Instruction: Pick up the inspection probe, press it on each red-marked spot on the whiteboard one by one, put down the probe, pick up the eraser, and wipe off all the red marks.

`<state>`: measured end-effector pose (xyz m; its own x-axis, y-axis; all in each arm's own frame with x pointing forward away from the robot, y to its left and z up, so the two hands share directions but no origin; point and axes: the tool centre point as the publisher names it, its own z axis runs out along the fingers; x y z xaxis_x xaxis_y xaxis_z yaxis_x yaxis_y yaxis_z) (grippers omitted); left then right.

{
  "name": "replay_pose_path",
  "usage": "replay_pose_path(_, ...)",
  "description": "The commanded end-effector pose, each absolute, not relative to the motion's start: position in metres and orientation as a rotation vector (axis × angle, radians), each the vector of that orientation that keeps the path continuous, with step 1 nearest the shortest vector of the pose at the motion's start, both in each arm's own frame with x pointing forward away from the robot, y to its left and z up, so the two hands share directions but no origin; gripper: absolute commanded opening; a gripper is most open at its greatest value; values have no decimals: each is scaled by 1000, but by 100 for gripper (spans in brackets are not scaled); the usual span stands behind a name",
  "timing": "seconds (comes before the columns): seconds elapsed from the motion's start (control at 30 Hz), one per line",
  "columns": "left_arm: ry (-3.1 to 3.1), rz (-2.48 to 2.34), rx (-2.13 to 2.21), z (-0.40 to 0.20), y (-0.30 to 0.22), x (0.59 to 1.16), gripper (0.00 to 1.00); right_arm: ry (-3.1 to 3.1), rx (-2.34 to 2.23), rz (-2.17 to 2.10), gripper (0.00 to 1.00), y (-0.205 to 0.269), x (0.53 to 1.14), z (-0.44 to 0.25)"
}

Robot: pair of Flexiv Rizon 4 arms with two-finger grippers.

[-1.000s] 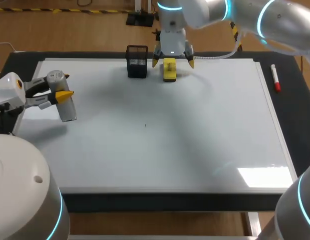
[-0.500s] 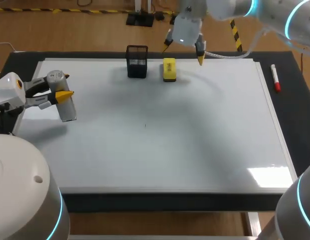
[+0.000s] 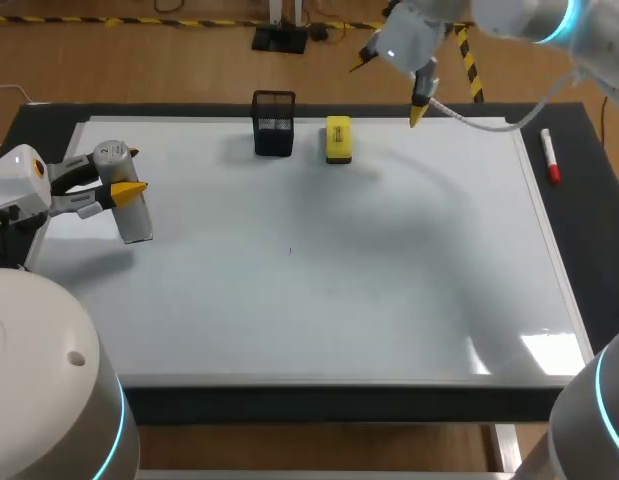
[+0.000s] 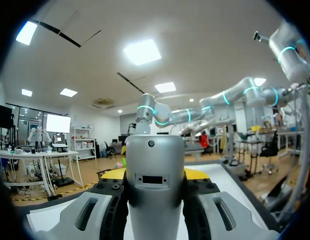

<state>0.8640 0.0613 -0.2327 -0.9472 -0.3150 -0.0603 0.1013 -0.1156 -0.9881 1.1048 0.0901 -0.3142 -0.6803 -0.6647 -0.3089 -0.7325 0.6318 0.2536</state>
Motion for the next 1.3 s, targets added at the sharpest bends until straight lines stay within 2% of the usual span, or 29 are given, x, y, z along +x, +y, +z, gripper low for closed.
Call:
replay_pose_path(0.03, 1879, -2143, -238, -231, 61, 864, 0, 2565, -1064, 598, 100, 77, 1093, -298)
replay_pose_path(0.37, 1879, -2143, -238, -231, 61, 864, 0, 2546, -979, 594, 100, 59, 1088, -272)
replay_pose_path(1.3, 1893, -2142, -237, -232, 59, 864, 0, 2546, -979, 594, 100, 59, 1088, -272)
